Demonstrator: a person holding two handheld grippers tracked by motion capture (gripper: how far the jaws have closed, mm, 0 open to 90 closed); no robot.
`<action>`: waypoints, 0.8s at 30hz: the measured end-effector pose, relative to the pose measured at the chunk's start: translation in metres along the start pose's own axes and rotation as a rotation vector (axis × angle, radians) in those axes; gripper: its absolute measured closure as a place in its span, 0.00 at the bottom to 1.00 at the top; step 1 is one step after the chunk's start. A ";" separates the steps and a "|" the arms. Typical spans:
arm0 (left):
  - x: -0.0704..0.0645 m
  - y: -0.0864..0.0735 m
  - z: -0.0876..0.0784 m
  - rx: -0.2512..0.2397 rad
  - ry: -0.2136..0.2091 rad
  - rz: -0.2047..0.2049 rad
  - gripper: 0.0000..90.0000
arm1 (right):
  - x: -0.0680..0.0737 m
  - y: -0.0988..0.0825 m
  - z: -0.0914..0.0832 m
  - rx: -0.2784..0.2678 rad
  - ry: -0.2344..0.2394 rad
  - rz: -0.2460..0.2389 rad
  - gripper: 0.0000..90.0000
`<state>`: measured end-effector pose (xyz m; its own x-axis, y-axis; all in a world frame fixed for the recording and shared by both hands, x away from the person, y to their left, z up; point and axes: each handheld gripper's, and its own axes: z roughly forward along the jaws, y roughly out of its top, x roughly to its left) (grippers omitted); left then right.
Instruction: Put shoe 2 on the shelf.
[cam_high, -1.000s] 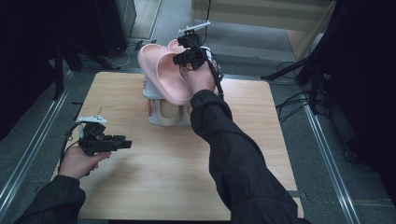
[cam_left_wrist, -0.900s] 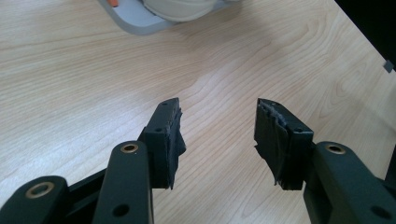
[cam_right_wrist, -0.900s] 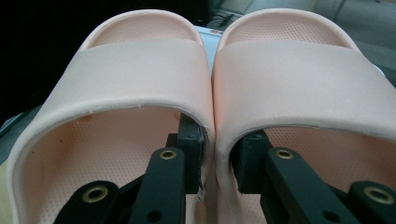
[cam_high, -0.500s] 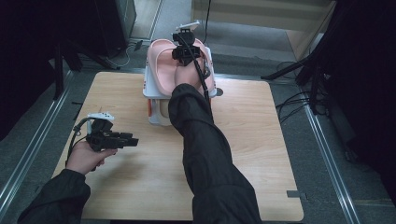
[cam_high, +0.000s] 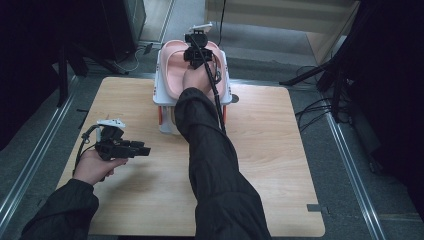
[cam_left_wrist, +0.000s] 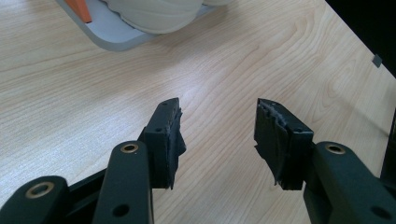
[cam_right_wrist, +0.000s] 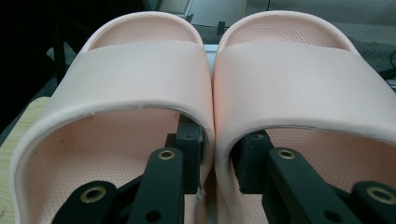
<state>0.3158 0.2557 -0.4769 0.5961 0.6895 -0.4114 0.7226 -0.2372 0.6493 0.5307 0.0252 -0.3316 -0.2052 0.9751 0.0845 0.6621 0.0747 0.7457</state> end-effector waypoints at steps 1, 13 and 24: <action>0.000 0.000 0.000 -0.001 0.000 0.000 0.56 | 0.000 0.000 0.001 0.003 0.001 0.002 0.83; 0.000 -0.001 0.000 0.000 0.004 -0.001 0.56 | -0.005 -0.004 0.002 -0.016 0.032 0.007 0.80; 0.000 -0.001 0.001 0.007 0.007 0.004 0.56 | -0.009 -0.006 0.004 -0.004 0.078 0.005 0.69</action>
<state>0.3159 0.2555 -0.4782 0.5962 0.6934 -0.4046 0.7230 -0.2448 0.6460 0.5315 0.0164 -0.3392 -0.2578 0.9561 0.1392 0.6600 0.0690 0.7481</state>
